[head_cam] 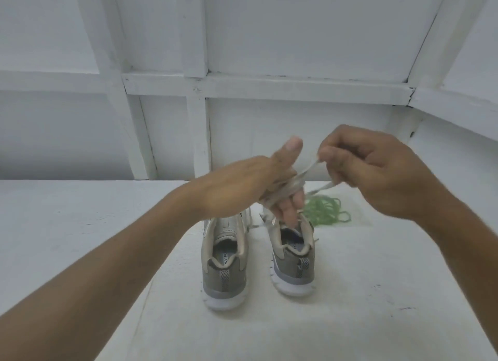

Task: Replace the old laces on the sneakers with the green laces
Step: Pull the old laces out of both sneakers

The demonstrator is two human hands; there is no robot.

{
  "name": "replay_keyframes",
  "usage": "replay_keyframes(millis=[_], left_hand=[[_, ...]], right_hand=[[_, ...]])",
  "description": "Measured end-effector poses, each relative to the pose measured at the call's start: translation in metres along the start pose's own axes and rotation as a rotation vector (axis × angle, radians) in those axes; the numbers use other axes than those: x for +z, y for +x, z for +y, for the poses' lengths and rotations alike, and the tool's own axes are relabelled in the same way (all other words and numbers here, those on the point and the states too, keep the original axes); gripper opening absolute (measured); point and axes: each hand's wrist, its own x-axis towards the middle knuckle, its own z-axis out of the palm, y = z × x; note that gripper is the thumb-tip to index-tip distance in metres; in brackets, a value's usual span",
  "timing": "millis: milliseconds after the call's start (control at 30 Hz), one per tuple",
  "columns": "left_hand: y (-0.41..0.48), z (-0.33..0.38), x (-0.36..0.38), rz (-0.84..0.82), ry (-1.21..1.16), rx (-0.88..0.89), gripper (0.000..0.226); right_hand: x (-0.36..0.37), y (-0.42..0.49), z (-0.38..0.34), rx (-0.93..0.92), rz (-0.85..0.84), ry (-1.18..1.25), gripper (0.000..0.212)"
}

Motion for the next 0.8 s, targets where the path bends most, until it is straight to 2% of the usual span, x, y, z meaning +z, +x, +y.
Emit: replay_keyframes(millis=[67, 133, 167, 200, 267, 333, 400, 467, 500, 567, 633, 667, 700, 733, 800], left_hand=[[0.002, 0.008, 0.004, -0.092, -0.483, 0.102, 0.080], [0.007, 0.016, 0.001, 0.019, -0.856, 0.198, 0.076], [0.010, 0.016, -0.002, 0.120, -0.906, 0.208, 0.075], [0.014, 0.013, -0.004, 0.230, -0.827, 0.188, 0.074], [0.016, 0.001, -0.006, 0.400, -0.359, 0.101, 0.074], [0.014, -0.009, -0.002, 0.394, 0.110, 0.015, 0.075], [0.014, -0.016, 0.001, 0.307, 0.235, -0.053, 0.081], [0.015, -0.019, 0.001, 0.183, 0.184, -0.105, 0.088], [0.015, -0.018, 0.002, 0.107, 0.051, -0.109, 0.089], [0.013, -0.010, 0.000, -0.033, -0.423, -0.014, 0.085], [0.013, 0.000, -0.004, 0.024, -0.819, 0.099, 0.075], [0.016, 0.001, -0.007, 0.120, -0.900, 0.122, 0.072], [0.019, -0.001, -0.009, 0.229, -0.880, 0.122, 0.071], [0.023, -0.005, -0.012, 0.344, -0.756, 0.098, 0.072], [0.023, -0.015, -0.010, 0.472, -0.271, 0.035, 0.074]], right_hand=[[0.016, 0.001, 0.012, 0.030, 0.021, 0.026, 0.027], [0.046, -0.012, 0.019, 0.092, -0.033, 0.091, 0.026], [0.057, -0.019, 0.019, 0.118, -0.101, 0.086, 0.020], [0.063, -0.024, 0.018, 0.131, -0.181, 0.057, 0.015], [0.057, -0.024, 0.009, 0.116, -0.311, 0.000, 0.010], [0.038, -0.014, 0.004, 0.089, -0.287, -0.010, 0.010], [0.020, -0.002, 0.003, 0.060, -0.185, 0.009, 0.013], [0.014, 0.009, 0.011, 0.073, -0.078, 0.039, 0.015], [0.016, 0.012, 0.016, 0.102, -0.039, 0.060, 0.017], [0.031, 0.011, 0.024, 0.159, -0.019, 0.074, 0.025], [0.053, 0.001, 0.032, 0.218, -0.125, 0.025, 0.025], [0.062, -0.007, 0.033, 0.240, -0.219, -0.042, 0.023], [0.067, -0.015, 0.031, 0.237, -0.319, -0.112, 0.022], [0.069, -0.021, 0.025, 0.210, -0.411, -0.159, 0.022], [0.058, -0.022, 0.008, 0.125, -0.490, -0.165, 0.018]])
